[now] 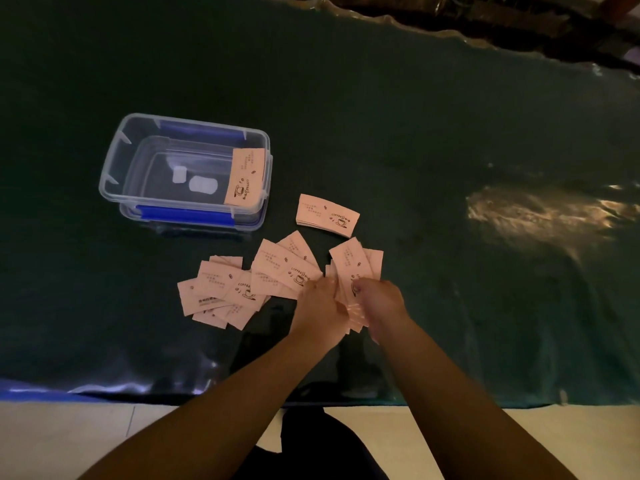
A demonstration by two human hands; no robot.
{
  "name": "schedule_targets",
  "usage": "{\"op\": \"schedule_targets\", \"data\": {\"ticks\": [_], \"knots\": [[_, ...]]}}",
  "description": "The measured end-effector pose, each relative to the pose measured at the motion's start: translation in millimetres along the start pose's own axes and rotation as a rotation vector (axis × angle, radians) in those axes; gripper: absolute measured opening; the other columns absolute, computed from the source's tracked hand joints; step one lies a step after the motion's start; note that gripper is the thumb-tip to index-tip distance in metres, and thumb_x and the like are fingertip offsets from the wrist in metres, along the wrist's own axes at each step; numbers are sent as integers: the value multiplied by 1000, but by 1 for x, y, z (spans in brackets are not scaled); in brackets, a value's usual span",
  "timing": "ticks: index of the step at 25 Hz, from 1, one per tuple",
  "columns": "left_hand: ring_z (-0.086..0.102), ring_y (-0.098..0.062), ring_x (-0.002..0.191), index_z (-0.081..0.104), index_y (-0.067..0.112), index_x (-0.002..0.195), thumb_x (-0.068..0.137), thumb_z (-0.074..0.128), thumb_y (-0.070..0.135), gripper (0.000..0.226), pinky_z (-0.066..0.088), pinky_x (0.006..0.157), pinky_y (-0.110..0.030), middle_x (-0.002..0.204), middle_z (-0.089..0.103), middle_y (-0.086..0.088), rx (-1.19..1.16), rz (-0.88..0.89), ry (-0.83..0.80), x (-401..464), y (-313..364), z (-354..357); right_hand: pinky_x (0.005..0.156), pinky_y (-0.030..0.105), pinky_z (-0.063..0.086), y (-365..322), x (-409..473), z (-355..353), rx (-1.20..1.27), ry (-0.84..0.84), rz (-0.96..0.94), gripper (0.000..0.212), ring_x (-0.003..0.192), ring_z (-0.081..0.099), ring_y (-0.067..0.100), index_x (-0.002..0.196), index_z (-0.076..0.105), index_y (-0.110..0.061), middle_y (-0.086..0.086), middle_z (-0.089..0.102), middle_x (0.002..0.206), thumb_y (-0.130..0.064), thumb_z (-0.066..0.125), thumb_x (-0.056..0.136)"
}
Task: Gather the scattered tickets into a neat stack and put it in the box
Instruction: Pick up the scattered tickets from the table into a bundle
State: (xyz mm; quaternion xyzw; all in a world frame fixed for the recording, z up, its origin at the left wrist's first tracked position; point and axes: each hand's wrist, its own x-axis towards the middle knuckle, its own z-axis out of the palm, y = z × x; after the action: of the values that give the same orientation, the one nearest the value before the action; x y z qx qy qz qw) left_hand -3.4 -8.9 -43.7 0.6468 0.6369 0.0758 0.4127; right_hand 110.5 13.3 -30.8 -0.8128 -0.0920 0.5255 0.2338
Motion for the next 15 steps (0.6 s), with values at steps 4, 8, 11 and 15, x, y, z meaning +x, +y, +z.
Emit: {"op": "schedule_targets", "data": {"ticks": [4,8,11,15], "knots": [[54,-33,129,48,9,145,94,61,12,52,48,106,-43,144,53,-15,-390,-168,13,-11,-7,3,94,51,59,11,0,-20,-136,-35,-20,51,116,65,34,140,56,-16,9,65,132,-8,67,91],[67,-17,112,63,20,127,98,59,14,31,59,90,-35,127,67,0,-529,-242,-54,-5,-5,3,90,48,57,16,-2,-25,-298,-158,-10,49,110,64,32,131,59,-11,9,67,120,1,67,84],[62,-10,103,61,22,131,99,59,18,32,47,67,-17,131,63,2,-504,-318,-84,-4,-1,5,86,45,59,19,-8,-9,-301,-145,-25,41,103,67,29,130,58,-10,11,69,117,-16,65,91],[63,-14,106,62,23,131,103,54,19,30,47,79,-22,134,62,0,-458,-341,-102,-3,2,5,59,31,49,26,-9,1,-255,-66,-79,44,83,66,18,129,60,-9,5,68,104,-28,76,92]]}}
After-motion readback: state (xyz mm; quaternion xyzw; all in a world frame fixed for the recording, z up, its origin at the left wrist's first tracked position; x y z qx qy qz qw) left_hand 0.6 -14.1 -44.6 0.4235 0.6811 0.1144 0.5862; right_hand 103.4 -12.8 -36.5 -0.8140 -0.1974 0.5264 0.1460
